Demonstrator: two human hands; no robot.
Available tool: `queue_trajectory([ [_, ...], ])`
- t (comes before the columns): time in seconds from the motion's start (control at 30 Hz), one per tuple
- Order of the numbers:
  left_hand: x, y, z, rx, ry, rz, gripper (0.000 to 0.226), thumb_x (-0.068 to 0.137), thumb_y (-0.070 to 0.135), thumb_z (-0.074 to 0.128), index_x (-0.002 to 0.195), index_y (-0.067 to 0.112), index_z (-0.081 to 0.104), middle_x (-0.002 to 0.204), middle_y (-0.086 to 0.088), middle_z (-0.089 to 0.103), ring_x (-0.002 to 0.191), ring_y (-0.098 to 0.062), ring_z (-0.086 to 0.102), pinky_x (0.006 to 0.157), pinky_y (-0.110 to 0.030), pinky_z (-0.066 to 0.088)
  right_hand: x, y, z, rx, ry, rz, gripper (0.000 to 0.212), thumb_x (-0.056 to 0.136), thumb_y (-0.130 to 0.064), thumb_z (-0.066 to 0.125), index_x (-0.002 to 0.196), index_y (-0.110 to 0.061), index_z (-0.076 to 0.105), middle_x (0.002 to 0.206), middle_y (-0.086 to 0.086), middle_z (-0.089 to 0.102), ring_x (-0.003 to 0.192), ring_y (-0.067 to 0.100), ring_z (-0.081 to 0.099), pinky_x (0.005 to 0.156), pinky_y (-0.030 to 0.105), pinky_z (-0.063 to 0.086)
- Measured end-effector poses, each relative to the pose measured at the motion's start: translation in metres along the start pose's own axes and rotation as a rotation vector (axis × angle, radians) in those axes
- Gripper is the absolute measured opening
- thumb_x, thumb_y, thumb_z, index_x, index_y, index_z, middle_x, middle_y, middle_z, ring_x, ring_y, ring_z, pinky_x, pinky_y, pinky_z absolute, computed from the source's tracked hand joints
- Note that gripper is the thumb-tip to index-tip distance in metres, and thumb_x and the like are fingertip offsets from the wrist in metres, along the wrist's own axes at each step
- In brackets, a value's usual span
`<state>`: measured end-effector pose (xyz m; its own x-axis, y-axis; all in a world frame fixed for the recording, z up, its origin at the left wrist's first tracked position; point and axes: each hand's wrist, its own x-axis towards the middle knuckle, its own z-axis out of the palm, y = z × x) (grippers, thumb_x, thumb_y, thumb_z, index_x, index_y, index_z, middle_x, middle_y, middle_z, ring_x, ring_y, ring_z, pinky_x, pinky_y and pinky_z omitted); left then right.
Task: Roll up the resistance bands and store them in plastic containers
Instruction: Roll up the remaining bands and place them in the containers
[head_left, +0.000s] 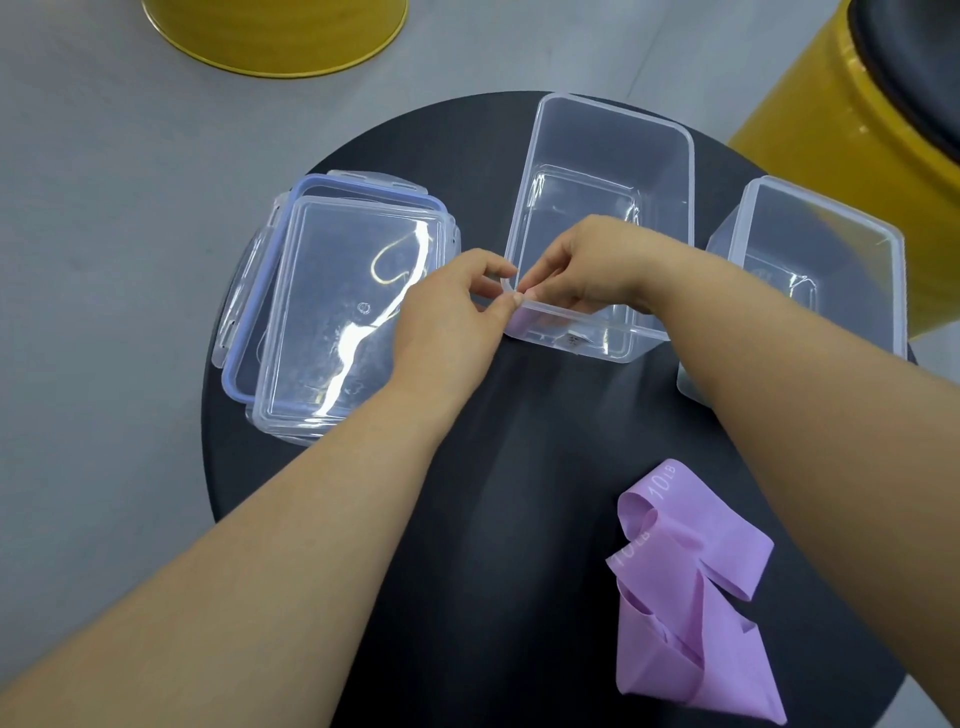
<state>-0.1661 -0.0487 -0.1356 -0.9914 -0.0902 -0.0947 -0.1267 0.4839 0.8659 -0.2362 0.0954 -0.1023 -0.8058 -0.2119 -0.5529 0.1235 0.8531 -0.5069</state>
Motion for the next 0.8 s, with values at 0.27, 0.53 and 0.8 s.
queue_trajectory([
  [0.27, -0.0013, -0.0002, 0.0000, 0.014, 0.014, 0.009, 0.029, 0.086, 0.027, 0.065, 0.115, 0.031, 0.064, 0.084, 0.017, 0.061, 0.080, -0.005, 0.058, 0.078, -0.017, 0.043, -0.0014, -0.0001, 0.0029, 0.120, 0.007, 0.062, 0.014, 0.071, -0.023, 0.081, 0.080, -0.019, 0.072, 0.073, -0.003, 0.073, 0.061, 0.004, 0.069, 0.053, 0.013, 0.048],
  [0.53, -0.0015, -0.0008, 0.0004, 0.019, 0.002, 0.008, 0.030, 0.087, 0.027, 0.064, 0.117, 0.032, 0.063, 0.086, 0.015, 0.062, 0.076, -0.004, 0.056, 0.080, -0.017, 0.042, 0.0008, -0.0018, 0.0035, 0.145, -0.009, 0.074, 0.013, 0.072, -0.023, 0.081, 0.079, -0.018, 0.071, 0.071, -0.003, 0.074, 0.064, 0.007, 0.071, 0.064, 0.019, 0.053],
  [0.8, -0.0013, -0.0011, 0.0008, 0.019, -0.003, 0.013, 0.029, 0.088, 0.026, 0.063, 0.116, 0.032, 0.063, 0.084, 0.015, 0.061, 0.073, -0.004, 0.053, 0.080, -0.018, 0.042, -0.0010, 0.0053, 0.0006, 0.198, -0.061, 0.073, 0.017, 0.073, -0.024, 0.081, 0.088, -0.016, 0.075, 0.078, 0.000, 0.075, 0.073, 0.008, 0.072, 0.069, 0.019, 0.056],
])
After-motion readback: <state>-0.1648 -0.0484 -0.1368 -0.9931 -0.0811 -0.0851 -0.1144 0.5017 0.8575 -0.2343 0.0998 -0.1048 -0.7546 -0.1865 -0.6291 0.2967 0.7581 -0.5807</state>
